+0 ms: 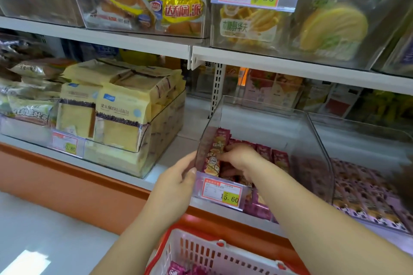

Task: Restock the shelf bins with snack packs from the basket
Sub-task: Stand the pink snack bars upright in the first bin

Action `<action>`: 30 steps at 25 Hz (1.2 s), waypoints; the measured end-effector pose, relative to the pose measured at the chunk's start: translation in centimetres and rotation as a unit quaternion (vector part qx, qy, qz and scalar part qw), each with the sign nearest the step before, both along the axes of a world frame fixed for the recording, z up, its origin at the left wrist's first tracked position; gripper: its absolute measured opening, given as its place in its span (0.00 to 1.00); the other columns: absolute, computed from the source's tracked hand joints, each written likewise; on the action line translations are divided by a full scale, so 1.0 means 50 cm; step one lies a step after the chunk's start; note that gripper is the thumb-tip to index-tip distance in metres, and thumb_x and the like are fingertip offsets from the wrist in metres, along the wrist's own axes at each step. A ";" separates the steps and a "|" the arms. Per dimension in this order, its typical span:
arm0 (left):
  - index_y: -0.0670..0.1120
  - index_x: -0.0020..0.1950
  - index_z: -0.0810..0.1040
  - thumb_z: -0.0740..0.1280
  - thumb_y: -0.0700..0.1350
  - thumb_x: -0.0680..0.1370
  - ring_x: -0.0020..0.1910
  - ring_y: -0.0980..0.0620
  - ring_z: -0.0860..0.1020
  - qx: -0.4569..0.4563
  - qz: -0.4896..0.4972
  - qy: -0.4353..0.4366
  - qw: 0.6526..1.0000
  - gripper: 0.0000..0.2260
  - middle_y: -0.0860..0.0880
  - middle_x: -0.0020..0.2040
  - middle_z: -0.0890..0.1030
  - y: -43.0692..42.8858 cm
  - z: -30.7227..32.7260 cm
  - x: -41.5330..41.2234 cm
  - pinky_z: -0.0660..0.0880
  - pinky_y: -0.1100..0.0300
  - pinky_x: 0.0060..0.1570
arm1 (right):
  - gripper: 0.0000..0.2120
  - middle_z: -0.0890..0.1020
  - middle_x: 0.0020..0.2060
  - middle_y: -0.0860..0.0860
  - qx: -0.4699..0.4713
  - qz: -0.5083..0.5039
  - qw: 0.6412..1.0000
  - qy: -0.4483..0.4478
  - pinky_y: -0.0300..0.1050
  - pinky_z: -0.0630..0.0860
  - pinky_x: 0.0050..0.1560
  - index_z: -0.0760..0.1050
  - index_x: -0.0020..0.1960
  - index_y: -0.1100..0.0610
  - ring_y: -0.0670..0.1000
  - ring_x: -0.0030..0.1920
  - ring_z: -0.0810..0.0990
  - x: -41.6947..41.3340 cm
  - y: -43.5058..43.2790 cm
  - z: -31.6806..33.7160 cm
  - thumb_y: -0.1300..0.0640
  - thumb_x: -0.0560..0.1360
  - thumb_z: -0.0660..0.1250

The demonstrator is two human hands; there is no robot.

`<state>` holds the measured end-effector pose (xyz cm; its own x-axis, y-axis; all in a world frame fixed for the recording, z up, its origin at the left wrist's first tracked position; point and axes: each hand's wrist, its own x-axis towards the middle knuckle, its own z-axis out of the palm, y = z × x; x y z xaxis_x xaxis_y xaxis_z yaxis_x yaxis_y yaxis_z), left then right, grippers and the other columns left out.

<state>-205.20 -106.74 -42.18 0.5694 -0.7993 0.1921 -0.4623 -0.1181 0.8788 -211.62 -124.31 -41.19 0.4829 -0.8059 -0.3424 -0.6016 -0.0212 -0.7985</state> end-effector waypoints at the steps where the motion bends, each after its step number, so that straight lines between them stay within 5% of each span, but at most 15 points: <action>1: 0.66 0.62 0.69 0.58 0.43 0.82 0.54 0.65 0.76 0.003 0.009 0.001 1.000 0.18 0.73 0.51 0.74 0.010 -0.001 -0.003 0.70 0.75 0.50 | 0.23 0.81 0.54 0.56 -0.037 -0.014 0.999 -0.034 0.55 0.79 0.55 0.69 0.68 0.60 0.57 0.51 0.82 -0.019 0.008 0.013 0.56 0.75 0.69; 4: 0.59 0.64 0.73 0.60 0.42 0.80 0.53 0.64 0.78 -0.021 0.076 0.012 0.997 0.17 0.65 0.52 0.79 0.043 -0.018 -0.017 0.76 0.60 0.56 | 0.15 0.81 0.45 0.49 -0.168 -0.093 0.951 -0.242 0.45 0.80 0.49 0.72 0.64 0.50 0.49 0.44 0.82 -0.118 0.110 0.057 0.57 0.78 0.63; 7: 0.57 0.60 0.76 0.61 0.41 0.79 0.48 0.60 0.79 -0.030 0.138 -0.004 0.990 0.15 0.58 0.50 0.81 0.083 -0.051 -0.046 0.76 0.58 0.53 | 0.11 0.81 0.41 0.49 -0.161 -0.146 0.897 -0.385 0.38 0.79 0.38 0.75 0.54 0.46 0.46 0.37 0.79 -0.236 0.249 0.036 0.61 0.80 0.60; 10: 0.54 0.59 0.77 0.61 0.42 0.79 0.44 0.63 0.78 0.082 0.091 -0.019 0.992 0.12 0.56 0.48 0.81 0.127 -0.149 -0.114 0.70 0.74 0.43 | 0.11 0.81 0.40 0.49 -0.103 -0.143 0.954 -0.241 0.44 0.77 0.37 0.74 0.54 0.44 0.47 0.35 0.78 -0.304 0.312 -0.111 0.59 0.80 0.59; 13: 0.51 0.62 0.77 0.60 0.43 0.80 0.37 0.61 0.77 0.228 0.025 0.026 0.973 0.13 0.53 0.49 0.82 0.176 -0.280 -0.203 0.70 0.74 0.36 | 0.12 0.80 0.44 0.55 0.034 -0.069 0.997 -0.020 0.55 0.78 0.45 0.72 0.62 0.48 0.55 0.40 0.80 -0.351 0.332 -0.267 0.57 0.80 0.58; 16: 0.50 0.70 0.70 0.63 0.46 0.79 0.52 0.56 0.78 0.324 -0.020 0.072 0.943 0.18 0.50 0.63 0.77 0.215 -0.388 -0.278 0.72 0.66 0.55 | 0.14 0.81 0.46 0.61 0.153 -0.024 0.983 0.097 0.57 0.75 0.42 0.70 0.64 0.53 0.63 0.43 0.80 -0.390 0.349 -0.394 0.59 0.80 0.58; 19: 0.48 0.75 0.63 0.65 0.51 0.78 0.68 0.51 0.69 0.391 -0.057 0.020 0.918 0.27 0.49 0.70 0.71 0.229 -0.455 -0.317 0.65 0.58 0.69 | 0.16 0.78 0.37 0.57 0.240 -0.052 0.967 0.074 0.48 0.69 0.38 0.71 0.65 0.54 0.55 0.36 0.74 -0.408 0.367 -0.461 0.60 0.78 0.60; 24: 0.48 0.76 0.60 0.63 0.56 0.78 0.67 0.47 0.64 0.474 -0.102 -0.167 0.858 0.29 0.47 0.68 0.66 0.209 -0.478 -0.329 0.65 0.53 0.69 | 0.14 0.79 0.33 0.53 0.267 -0.087 0.958 0.060 0.45 0.69 0.38 0.72 0.63 0.52 0.53 0.33 0.75 -0.402 0.376 -0.489 0.57 0.78 0.60; 27: 0.51 0.76 0.60 0.64 0.55 0.77 0.65 0.48 0.65 0.475 -0.117 -0.175 0.854 0.29 0.47 0.66 0.65 0.207 -0.485 -0.333 0.68 0.54 0.66 | 0.16 0.81 0.45 0.53 0.256 -0.070 0.963 0.054 0.37 0.68 0.35 0.71 0.66 0.53 0.48 0.33 0.74 -0.405 0.377 -0.497 0.56 0.79 0.62; 30: 0.55 0.76 0.61 0.66 0.51 0.77 0.65 0.51 0.66 0.429 -0.134 -0.111 0.886 0.28 0.50 0.67 0.66 0.214 -0.486 -0.342 0.69 0.57 0.66 | 0.21 0.76 0.61 0.52 0.258 -0.072 0.963 0.013 0.30 0.68 0.37 0.70 0.68 0.54 0.46 0.47 0.75 -0.418 0.377 -0.505 0.55 0.76 0.68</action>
<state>-222.28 -96.03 -66.50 0.3604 -0.8069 -0.4681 -0.7259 -0.5577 0.4025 -232.54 -105.48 -66.45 0.3637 -0.5837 -0.7259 -0.5891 0.4595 -0.6647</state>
